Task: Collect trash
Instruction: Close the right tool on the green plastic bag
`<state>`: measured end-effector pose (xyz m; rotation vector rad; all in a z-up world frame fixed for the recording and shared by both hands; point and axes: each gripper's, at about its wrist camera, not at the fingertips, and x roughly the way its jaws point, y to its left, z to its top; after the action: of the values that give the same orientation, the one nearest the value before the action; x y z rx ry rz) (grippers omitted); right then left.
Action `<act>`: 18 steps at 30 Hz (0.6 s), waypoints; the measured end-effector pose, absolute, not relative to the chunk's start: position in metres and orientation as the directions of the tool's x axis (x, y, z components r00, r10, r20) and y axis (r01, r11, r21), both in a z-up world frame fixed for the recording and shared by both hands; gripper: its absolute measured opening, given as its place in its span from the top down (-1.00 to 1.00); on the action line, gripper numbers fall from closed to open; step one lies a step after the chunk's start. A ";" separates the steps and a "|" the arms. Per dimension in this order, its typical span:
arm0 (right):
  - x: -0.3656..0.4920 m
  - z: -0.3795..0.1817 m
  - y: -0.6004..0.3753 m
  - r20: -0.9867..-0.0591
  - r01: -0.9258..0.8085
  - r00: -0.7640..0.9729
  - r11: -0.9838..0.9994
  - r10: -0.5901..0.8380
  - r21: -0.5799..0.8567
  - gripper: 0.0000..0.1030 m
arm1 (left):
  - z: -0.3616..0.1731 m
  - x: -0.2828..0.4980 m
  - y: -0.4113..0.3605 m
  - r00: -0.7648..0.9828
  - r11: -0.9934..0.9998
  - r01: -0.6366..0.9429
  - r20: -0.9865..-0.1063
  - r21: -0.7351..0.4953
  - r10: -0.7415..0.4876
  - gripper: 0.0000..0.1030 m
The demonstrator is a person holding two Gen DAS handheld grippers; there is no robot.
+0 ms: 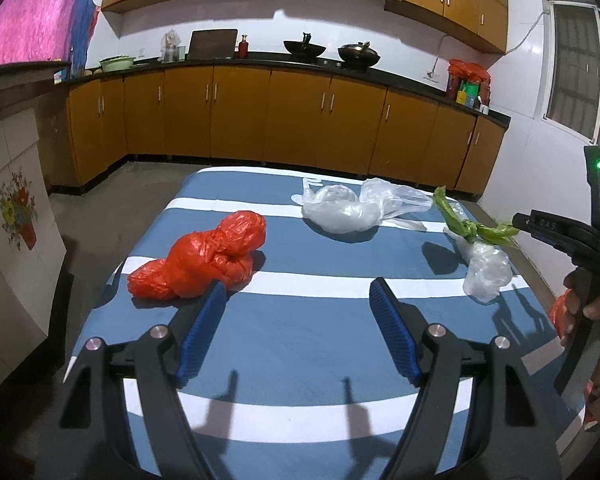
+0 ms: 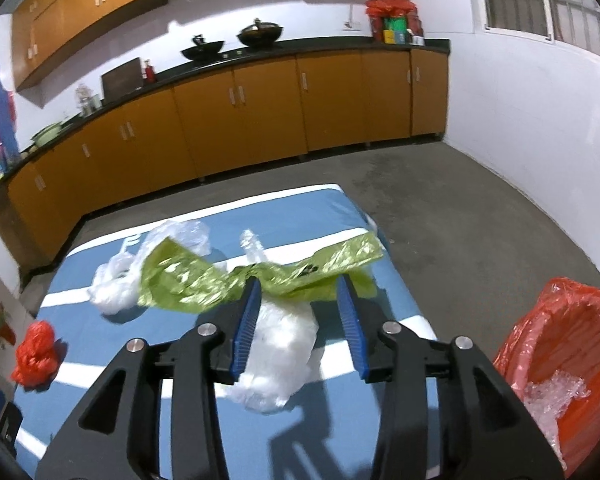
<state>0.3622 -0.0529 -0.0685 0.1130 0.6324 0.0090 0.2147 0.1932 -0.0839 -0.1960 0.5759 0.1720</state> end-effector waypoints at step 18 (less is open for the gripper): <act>0.398 -0.091 -0.065 -0.663 0.088 0.748 0.986 0.028 0.141 0.25 | -0.100 0.228 0.196 0.809 0.962 -0.214 -0.583 -0.171 0.076 -0.42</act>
<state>0.3980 -0.0648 -0.0913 0.1670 0.7254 -0.0332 0.2277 0.1956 -0.1003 -0.2338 0.6099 0.1567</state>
